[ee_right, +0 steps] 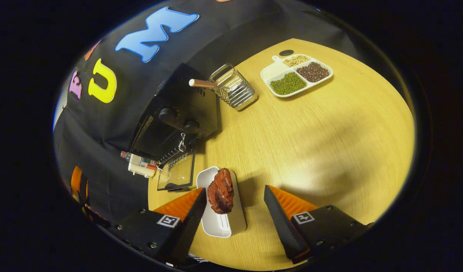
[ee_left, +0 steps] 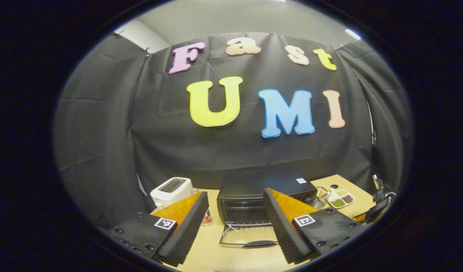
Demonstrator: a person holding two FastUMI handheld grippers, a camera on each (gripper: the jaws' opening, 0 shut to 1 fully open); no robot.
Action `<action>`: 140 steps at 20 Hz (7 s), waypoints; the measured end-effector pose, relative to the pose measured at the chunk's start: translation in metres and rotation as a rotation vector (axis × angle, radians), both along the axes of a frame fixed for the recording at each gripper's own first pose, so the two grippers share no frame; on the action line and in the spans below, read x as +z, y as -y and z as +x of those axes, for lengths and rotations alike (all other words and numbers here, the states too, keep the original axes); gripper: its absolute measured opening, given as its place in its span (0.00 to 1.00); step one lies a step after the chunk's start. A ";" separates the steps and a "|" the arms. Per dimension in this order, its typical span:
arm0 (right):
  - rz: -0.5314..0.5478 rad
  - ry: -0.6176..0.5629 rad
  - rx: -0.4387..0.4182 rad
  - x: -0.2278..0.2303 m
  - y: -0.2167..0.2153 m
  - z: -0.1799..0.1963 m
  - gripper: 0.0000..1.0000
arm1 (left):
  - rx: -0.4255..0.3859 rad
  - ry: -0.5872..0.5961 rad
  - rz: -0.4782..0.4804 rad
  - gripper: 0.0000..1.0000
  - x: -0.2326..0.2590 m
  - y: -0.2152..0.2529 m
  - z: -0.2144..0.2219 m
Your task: Open the electric oven with the left hand, put the food in, and close the electric oven.
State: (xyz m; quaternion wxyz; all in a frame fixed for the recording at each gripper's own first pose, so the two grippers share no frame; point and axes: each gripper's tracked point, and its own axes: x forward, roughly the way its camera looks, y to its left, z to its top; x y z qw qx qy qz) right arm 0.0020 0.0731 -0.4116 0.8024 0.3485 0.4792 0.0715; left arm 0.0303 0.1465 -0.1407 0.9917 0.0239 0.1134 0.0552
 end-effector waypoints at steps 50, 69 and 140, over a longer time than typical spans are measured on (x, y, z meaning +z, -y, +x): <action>0.448 0.173 -0.323 0.088 -0.204 0.182 0.12 | -0.037 0.121 -0.078 1.00 0.056 -0.088 -0.006; 0.053 0.109 -0.425 0.043 -0.181 0.188 0.56 | -0.094 0.082 -0.120 0.97 0.032 -0.089 0.007; -0.755 0.686 -0.327 0.284 0.110 0.022 0.95 | -0.191 -1.048 -0.130 1.00 -0.361 0.069 0.003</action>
